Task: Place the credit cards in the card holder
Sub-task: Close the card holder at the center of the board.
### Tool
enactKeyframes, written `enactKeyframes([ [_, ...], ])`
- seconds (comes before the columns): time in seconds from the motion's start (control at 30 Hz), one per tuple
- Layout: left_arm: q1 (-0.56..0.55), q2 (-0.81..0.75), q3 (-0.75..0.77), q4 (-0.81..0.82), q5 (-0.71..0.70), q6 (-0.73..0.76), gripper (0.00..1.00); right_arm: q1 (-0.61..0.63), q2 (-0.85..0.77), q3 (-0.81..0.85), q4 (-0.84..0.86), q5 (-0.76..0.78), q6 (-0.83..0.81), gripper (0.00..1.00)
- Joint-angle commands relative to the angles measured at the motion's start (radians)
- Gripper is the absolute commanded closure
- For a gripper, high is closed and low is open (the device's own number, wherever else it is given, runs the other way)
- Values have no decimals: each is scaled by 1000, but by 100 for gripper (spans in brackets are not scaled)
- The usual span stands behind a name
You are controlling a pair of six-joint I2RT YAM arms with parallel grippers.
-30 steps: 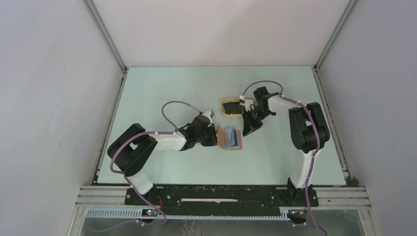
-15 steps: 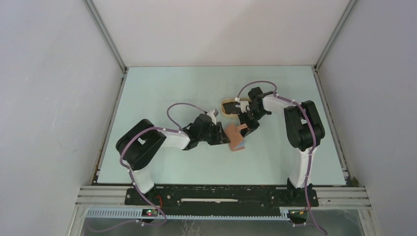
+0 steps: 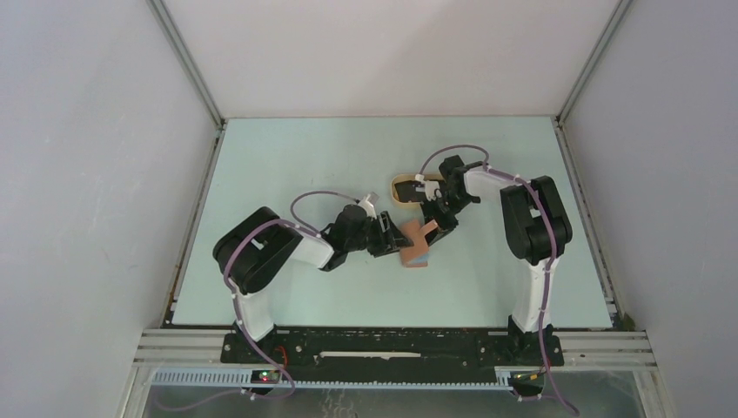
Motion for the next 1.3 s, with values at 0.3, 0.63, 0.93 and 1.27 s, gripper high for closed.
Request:
enactKeyframes([
  [0.3,-16,123,-63,280,32,-176,43,-17,57,23,-40,-127,-8,81],
  [0.63,-32,137,-72,379,65,-221,60,-62,56,28,-53,-246,-1,81],
  [0.93,-30,79,-87,364,65,-157,84,-101,-11,26,-56,-255,-28,79],
  [1.27,-49,-314,-129,-48,-51,209,90,-238,-218,24,-104,-270,-118,73],
])
